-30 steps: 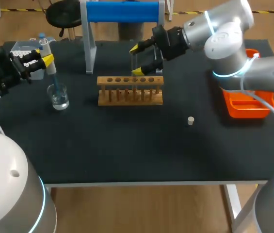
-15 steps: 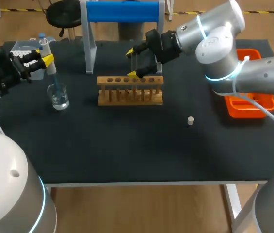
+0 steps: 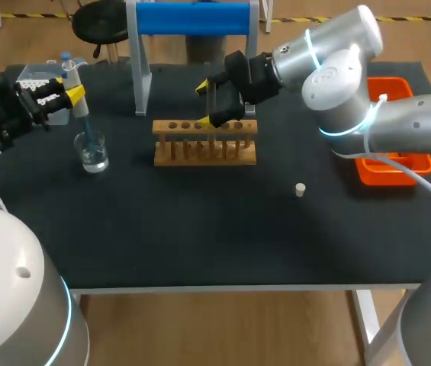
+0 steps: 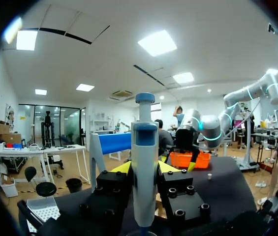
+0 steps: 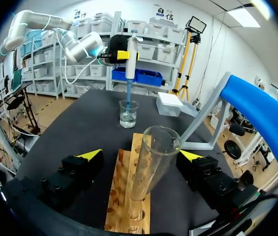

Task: Invert the test tube, pick up the pipette, mount the tip to pipette, aspirate from beaker and dispense into the tube, eject the tip, return the pipette, and cap with the stopper.

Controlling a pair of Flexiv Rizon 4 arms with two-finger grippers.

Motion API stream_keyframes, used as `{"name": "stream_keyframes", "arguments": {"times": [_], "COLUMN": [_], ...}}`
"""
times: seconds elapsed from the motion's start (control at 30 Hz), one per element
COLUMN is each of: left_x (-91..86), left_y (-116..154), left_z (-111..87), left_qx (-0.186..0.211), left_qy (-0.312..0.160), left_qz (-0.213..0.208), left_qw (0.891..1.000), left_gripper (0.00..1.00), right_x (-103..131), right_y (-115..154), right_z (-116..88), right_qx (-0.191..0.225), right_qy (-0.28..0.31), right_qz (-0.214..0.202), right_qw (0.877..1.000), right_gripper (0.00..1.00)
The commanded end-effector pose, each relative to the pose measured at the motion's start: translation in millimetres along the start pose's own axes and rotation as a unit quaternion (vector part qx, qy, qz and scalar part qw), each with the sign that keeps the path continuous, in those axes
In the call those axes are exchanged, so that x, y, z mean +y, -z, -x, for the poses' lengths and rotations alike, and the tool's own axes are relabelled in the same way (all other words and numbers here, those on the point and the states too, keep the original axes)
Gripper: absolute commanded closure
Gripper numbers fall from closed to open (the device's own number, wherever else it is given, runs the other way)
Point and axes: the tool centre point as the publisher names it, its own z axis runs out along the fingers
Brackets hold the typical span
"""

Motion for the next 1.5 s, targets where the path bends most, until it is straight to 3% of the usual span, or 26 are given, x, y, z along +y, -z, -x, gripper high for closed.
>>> {"name": "stream_keyframes", "arguments": {"times": [0.03, 1.1, 1.5], "left_x": [0.0, 0.0, -38.4], "left_y": [1, 1, 2], "left_z": [0.2, 0.2, -3.0], "left_qx": [0.001, 0.001, -0.004], "left_qy": [0.000, 0.000, -0.028], "left_qz": [-0.001, -0.001, 0.010], "left_qw": [1.000, 1.000, 1.000], "left_gripper": [1.00, 1.00, 1.00], "right_x": [2, 6, 6], "right_y": [2, 6, 6], "right_z": [0, 0, 0], "right_qx": [-0.002, -0.007, -0.007], "right_qy": [0.000, 0.002, 0.002], "right_qz": [-0.002, -0.010, -0.010], "right_qw": [1.000, 1.000, 1.000], "right_gripper": [0.00, 0.00, 0.00]}}
